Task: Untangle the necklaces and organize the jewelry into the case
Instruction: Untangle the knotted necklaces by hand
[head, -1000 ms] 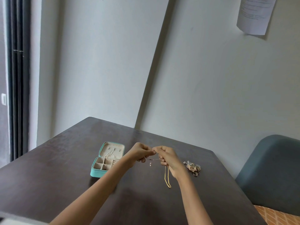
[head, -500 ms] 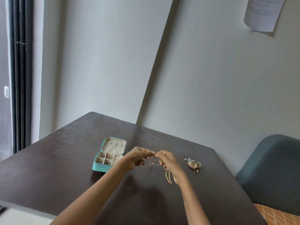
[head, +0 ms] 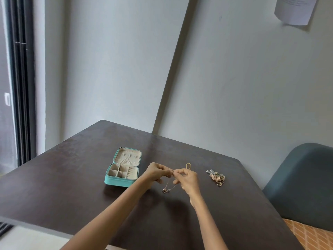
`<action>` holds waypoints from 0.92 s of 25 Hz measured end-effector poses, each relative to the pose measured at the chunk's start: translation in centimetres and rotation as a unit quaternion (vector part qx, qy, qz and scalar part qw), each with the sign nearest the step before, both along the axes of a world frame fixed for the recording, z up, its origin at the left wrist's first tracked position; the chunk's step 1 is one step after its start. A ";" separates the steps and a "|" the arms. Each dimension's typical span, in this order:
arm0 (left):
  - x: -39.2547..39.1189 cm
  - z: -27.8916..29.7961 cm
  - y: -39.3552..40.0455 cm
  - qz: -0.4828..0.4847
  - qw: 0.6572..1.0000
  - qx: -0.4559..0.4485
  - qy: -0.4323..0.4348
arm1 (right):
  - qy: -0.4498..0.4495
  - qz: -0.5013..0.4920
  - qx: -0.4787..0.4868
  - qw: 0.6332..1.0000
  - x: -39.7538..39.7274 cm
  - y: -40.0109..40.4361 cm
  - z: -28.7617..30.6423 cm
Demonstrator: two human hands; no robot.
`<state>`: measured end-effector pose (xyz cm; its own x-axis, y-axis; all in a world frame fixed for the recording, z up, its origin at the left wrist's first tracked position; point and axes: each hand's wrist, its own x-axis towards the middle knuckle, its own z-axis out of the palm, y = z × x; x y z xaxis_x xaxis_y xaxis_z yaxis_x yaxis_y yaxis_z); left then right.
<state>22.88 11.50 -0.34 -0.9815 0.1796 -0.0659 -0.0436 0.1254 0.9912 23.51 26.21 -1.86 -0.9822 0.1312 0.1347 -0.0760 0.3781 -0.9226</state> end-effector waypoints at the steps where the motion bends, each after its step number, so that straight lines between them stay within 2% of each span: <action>1: -0.1 -0.2 0.0 0.005 1.000 -0.004 0.001 | 0.014 0.003 0.015 1.000 0.0 0.1 -0.1; 7: -0.8 -0.9 -0.3 0.000 1.000 -0.018 0.011 | 0.057 0.042 0.065 0.995 -0.6 0.7 -0.4; 10: -1.0 -0.9 -0.4 -0.016 0.999 -0.042 0.024 | 0.052 0.032 0.096 0.994 -1.1 0.9 -0.7; 12: -1.4 -1.0 -0.6 -0.030 0.997 -0.064 0.036 | 0.035 0.045 0.074 0.996 -1.1 0.9 -0.4; 19: -1.5 -0.6 0.1 0.063 0.965 -0.223 0.122 | -0.049 0.079 0.003 0.996 0.1 1.2 1.8; 23: -1.1 1.0 0.5 0.048 0.943 -0.290 0.154 | -0.063 0.061 0.006 0.996 -0.2 1.4 2.0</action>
<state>21.83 12.00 0.65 -0.9800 0.1100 0.1661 0.1969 0.6609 0.7242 23.33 27.64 0.12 -0.9999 0.0082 0.0108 -0.0069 0.3842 -0.9232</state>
